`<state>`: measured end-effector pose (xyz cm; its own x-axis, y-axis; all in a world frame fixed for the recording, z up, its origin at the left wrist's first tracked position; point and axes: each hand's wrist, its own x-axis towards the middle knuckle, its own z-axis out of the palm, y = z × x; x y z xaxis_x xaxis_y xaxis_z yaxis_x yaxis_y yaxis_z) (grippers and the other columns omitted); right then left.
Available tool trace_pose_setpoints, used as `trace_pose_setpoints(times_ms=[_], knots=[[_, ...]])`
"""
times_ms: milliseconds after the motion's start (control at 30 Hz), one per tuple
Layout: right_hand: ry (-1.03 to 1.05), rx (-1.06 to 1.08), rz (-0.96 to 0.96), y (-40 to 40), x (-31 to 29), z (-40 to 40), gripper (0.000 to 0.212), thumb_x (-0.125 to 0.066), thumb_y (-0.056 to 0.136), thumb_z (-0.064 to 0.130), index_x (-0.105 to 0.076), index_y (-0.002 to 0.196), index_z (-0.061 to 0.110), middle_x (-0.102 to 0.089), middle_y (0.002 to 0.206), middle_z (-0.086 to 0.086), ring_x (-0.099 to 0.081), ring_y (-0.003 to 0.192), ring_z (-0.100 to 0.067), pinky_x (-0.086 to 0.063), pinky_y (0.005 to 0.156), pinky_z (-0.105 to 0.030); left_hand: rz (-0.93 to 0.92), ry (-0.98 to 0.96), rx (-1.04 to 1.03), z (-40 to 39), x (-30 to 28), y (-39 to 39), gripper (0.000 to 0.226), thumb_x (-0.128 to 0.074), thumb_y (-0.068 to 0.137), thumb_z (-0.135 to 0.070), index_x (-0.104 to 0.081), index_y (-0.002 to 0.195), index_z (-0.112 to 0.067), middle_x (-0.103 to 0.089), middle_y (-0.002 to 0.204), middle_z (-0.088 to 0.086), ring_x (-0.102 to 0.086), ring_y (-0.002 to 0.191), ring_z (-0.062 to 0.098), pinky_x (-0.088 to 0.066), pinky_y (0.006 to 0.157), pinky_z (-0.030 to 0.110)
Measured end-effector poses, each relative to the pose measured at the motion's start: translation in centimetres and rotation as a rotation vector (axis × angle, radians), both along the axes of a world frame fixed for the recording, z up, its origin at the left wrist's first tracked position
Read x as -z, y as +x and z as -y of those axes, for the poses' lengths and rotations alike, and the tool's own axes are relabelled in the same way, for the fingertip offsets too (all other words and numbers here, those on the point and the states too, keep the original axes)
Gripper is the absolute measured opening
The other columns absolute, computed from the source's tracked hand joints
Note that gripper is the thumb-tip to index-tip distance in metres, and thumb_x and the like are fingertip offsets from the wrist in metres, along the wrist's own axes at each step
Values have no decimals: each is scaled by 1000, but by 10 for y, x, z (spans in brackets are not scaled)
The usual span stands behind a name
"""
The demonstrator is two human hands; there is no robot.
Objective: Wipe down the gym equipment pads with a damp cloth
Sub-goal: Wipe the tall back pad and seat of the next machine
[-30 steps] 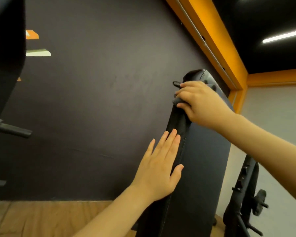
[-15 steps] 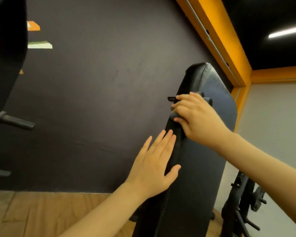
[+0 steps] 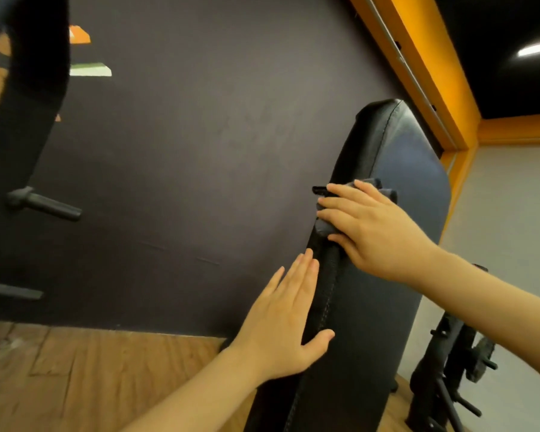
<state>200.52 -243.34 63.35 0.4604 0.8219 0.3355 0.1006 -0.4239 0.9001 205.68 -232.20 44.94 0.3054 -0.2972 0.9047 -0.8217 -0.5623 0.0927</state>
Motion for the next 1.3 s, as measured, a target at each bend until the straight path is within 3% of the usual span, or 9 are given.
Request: trace_pose_setpoints(times_ms=[100, 200, 300, 433, 667, 767, 900, 1133, 1300], knots=[[-5, 3, -19, 2, -30, -3, 44, -33, 87, 34, -67, 107, 14, -66, 115, -4, -52, 122, -27, -31, 105, -47, -22, 6, 39, 2, 2, 1, 88, -39, 90, -55, 21, 143, -19, 29, 151, -9, 25, 140, 2, 13, 112, 22], [178, 21, 37, 9, -55, -7, 31, -44, 91, 24, -65, 111, 11, -61, 123, -7, -42, 130, -29, -23, 109, -48, -22, -28, 61, 4, 4, 4, 86, -37, 89, -54, 18, 145, -19, 28, 151, -10, 25, 140, -1, 11, 112, 20], [209, -41, 96, 10, -24, -9, 33, -44, 86, 24, -67, 102, 7, -64, 117, -10, -46, 126, -32, -26, 106, -49, -18, -36, 59, 4, 4, 4, 85, -36, 88, -54, 16, 145, -18, 25, 152, -9, 22, 141, 0, 9, 113, 19], [90, -38, -9, 2, 32, -1, 39, -36, 85, 30, -68, 99, 12, -65, 114, -6, -51, 122, -28, -27, 106, -45, -18, -39, 39, 6, 8, 2, 86, -38, 88, -54, 13, 146, -15, 16, 155, -2, 13, 144, 7, 3, 116, 25], [228, -15, 91, 11, -24, -10, 48, -30, 85, 35, -69, 100, 11, -65, 114, -4, -47, 126, -27, -25, 107, -48, -54, -106, 96, 10, 14, 3, 84, -33, 88, -55, 18, 145, -19, 26, 152, -11, 23, 141, -1, 9, 113, 20], [265, -35, 141, 9, 6, -11, 42, -35, 83, 29, -69, 96, 8, -66, 111, -6, -48, 124, -30, -26, 106, -50, -96, -146, 81, 11, 15, 4, 88, -30, 85, -60, 22, 143, -21, 31, 150, -12, 25, 140, 0, 12, 112, 17], [134, -19, 20, 0, 70, -4, 39, -36, 84, 29, -70, 95, 14, -67, 111, -3, -49, 123, -27, -14, 110, -43, -134, -144, 52, 11, 15, 3, 94, -36, 84, -61, 10, 152, -16, 18, 158, -1, 16, 145, 8, 8, 115, 23], [244, 50, 97, 8, 2, -16, 45, -32, 83, 34, -71, 90, 13, -69, 104, -3, -48, 125, -26, -21, 109, -49, -181, -158, 46, 11, 20, 2, 92, -24, 82, -66, 27, 142, -19, 32, 151, -8, 32, 137, -1, 17, 110, 17], [197, 70, 39, -3, 63, -11, 40, -34, 83, 30, -70, 94, 16, -66, 113, -2, -42, 129, -27, -12, 111, -48, -188, -149, 34, 10, 21, 3, 94, -25, 81, -67, 14, 151, -16, 23, 156, -3, 25, 141, 4, 11, 114, 22]])
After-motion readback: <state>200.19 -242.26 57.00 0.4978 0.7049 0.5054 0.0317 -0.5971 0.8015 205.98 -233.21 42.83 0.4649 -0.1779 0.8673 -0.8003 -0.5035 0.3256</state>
